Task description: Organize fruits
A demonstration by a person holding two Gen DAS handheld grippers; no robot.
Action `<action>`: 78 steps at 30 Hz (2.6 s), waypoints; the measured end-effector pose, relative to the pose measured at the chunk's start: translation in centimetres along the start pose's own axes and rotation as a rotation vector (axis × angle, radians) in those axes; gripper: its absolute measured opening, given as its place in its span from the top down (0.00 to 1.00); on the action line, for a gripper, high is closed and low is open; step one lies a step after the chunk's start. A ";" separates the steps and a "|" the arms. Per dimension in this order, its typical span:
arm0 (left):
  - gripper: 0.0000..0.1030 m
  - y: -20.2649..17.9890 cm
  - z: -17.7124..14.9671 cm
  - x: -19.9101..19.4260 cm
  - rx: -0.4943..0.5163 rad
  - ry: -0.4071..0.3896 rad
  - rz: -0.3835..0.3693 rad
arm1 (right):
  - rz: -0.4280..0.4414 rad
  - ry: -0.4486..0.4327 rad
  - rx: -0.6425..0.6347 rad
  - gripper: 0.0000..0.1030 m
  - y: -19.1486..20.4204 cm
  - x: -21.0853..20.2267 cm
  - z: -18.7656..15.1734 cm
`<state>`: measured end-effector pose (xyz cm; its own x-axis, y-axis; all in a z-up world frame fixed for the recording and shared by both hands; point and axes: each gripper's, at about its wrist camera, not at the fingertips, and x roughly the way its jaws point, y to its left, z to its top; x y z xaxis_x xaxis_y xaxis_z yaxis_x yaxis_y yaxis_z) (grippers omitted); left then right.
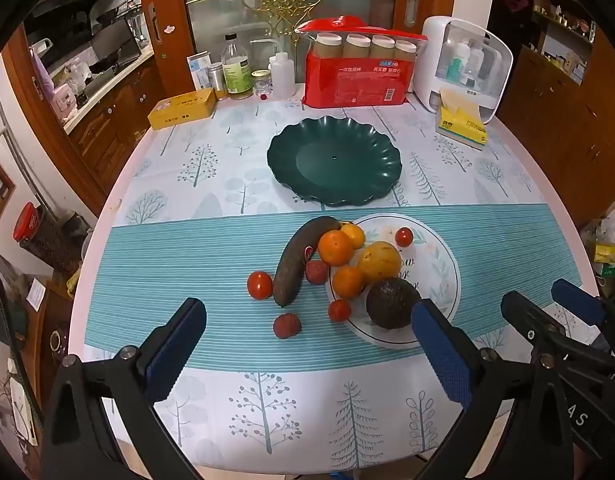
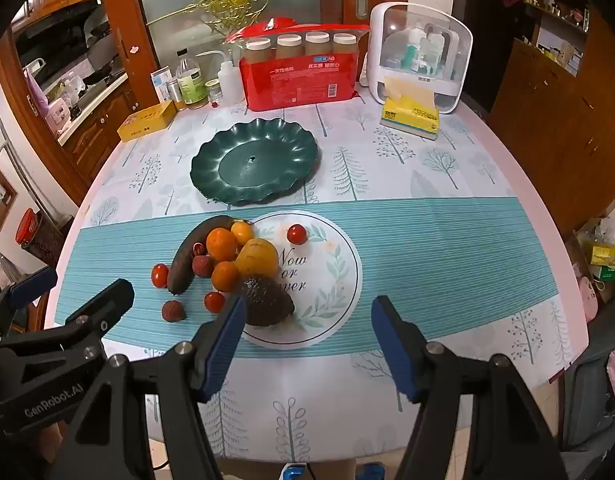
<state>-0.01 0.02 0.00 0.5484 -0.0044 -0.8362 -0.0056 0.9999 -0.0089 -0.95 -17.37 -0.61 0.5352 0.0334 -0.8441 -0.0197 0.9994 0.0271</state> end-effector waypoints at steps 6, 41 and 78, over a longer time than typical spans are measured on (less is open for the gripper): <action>0.02 0.1 -0.1 0.0 0.000 0.007 -0.006 | -0.004 0.005 0.002 0.36 0.0 0.0 -0.1; 0.03 0.7 0.3 0.6 0.006 0.019 -0.013 | -0.001 -0.002 -0.002 0.36 1.1 0.0 0.1; 0.02 5.7 1.4 1.4 -0.066 -0.013 -0.060 | 0.105 0.022 -0.017 0.36 4.5 1.9 1.0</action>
<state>1.86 5.71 -0.47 0.5606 -0.0641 -0.8256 -0.0273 0.9950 -0.0957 0.82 -12.83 -1.52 0.5103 0.1380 -0.8489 -0.0889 0.9902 0.1075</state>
